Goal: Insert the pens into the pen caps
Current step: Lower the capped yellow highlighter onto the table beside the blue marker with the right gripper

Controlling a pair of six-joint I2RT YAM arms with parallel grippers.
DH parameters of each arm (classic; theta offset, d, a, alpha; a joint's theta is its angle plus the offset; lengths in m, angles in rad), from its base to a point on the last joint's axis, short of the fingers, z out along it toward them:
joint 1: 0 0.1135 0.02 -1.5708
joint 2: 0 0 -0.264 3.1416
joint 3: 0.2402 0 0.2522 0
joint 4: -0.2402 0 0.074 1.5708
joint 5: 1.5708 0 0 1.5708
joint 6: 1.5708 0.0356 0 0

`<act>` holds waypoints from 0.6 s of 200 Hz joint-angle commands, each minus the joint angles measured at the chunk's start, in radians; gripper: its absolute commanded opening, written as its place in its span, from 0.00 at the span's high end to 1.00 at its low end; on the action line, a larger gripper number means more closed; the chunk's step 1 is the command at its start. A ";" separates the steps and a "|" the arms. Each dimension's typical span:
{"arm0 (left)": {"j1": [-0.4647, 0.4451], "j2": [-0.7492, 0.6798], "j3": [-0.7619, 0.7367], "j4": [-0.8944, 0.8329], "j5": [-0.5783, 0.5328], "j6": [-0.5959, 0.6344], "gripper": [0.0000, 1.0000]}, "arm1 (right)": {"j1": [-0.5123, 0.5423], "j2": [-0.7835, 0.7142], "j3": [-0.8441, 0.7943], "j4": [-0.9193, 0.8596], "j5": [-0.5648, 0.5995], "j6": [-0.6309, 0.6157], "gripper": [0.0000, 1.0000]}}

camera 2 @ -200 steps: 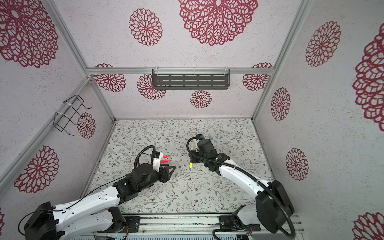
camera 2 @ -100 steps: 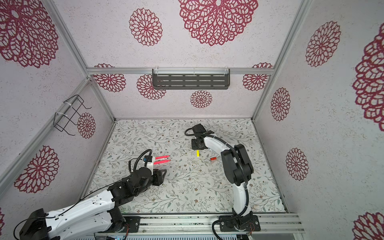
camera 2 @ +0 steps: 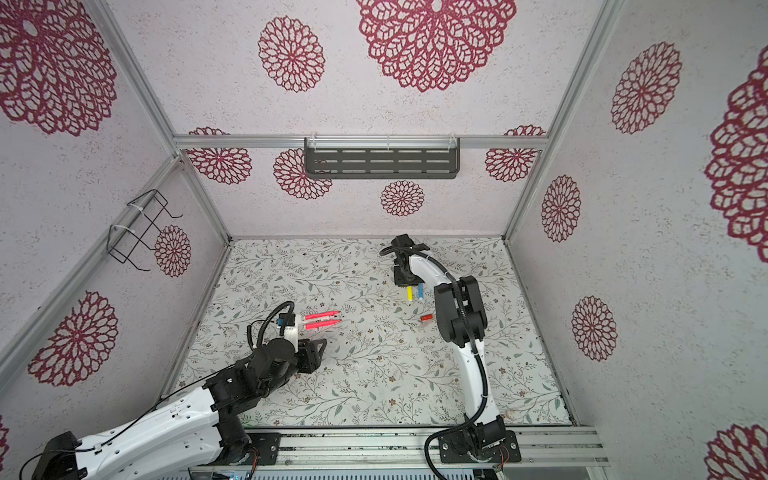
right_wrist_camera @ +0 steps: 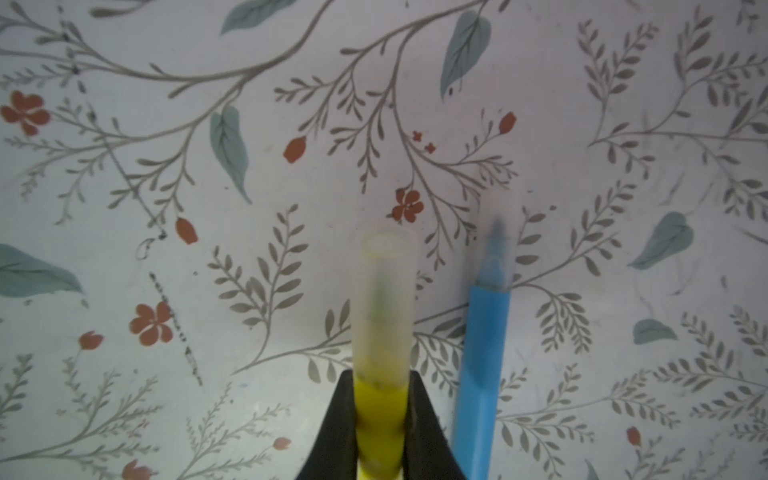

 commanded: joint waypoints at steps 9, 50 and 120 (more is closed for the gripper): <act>-0.007 -0.007 0.002 0.008 -0.002 0.004 0.43 | -0.014 0.028 0.067 -0.091 0.077 -0.032 0.80; -0.005 -0.005 0.006 0.020 0.006 0.011 0.42 | 0.001 -0.065 -0.014 -0.024 0.109 -0.031 0.64; -0.006 -0.019 -0.002 0.039 0.009 0.015 0.42 | 0.067 -0.232 -0.203 0.173 0.027 -0.062 0.63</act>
